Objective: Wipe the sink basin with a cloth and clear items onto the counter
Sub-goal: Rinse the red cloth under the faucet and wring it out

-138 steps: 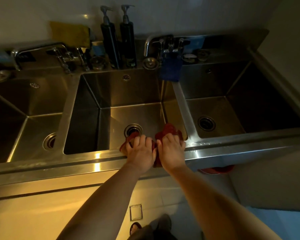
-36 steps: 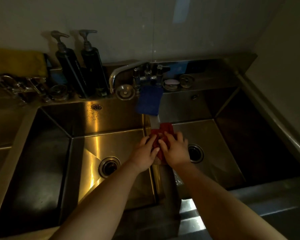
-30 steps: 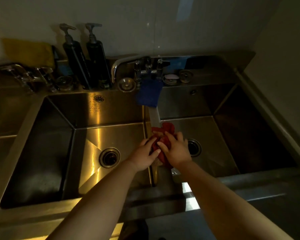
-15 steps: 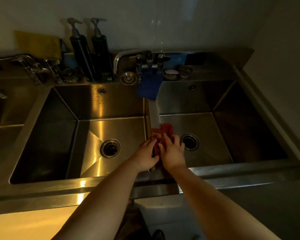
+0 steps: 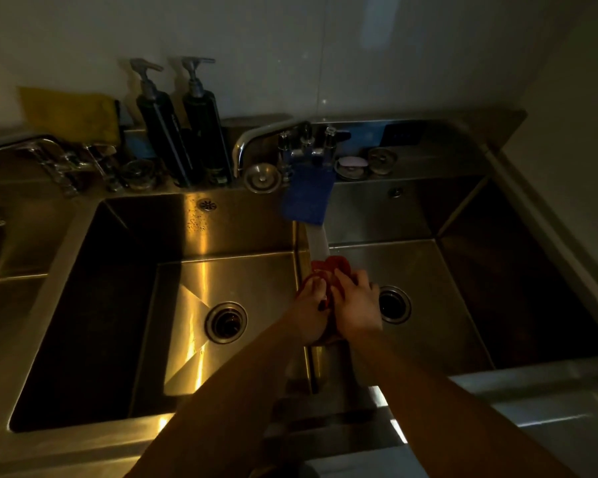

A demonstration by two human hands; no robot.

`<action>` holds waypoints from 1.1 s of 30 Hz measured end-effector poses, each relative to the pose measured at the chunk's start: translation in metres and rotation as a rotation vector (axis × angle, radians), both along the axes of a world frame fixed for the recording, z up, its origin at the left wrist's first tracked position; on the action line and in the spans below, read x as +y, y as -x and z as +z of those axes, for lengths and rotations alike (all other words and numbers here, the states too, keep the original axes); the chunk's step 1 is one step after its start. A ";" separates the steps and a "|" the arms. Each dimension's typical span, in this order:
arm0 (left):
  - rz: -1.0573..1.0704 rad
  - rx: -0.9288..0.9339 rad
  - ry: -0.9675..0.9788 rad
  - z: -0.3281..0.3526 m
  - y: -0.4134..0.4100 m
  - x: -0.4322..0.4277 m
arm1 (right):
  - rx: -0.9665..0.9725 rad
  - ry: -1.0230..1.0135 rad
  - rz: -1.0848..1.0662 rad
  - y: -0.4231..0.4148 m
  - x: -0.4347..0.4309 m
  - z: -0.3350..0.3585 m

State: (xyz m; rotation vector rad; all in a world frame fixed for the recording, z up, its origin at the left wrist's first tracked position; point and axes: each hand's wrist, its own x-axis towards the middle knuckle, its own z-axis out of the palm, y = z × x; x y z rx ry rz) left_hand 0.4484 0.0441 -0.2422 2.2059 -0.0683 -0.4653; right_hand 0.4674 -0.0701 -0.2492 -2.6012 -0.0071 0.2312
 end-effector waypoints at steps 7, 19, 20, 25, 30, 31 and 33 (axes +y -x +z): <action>0.036 0.070 0.026 -0.001 -0.019 0.008 | 0.008 -0.019 0.005 -0.016 0.003 0.002; 0.015 -0.008 0.082 0.002 0.040 0.014 | -0.057 -0.032 0.040 0.026 -0.007 0.016; 0.041 0.011 0.136 0.001 0.050 0.014 | -0.076 -0.059 0.045 0.032 -0.008 0.016; 0.160 0.038 0.316 0.008 0.094 0.016 | -0.133 -0.248 0.070 0.055 0.001 0.029; 0.285 -0.126 0.010 0.024 0.129 0.031 | -0.133 -0.474 0.114 0.083 0.024 0.041; 0.312 -0.154 -0.040 0.030 0.135 0.035 | -0.130 -0.499 0.126 0.088 0.029 0.043; 0.334 -0.179 -0.096 0.039 0.143 0.045 | -0.118 -0.529 0.135 0.096 0.035 0.044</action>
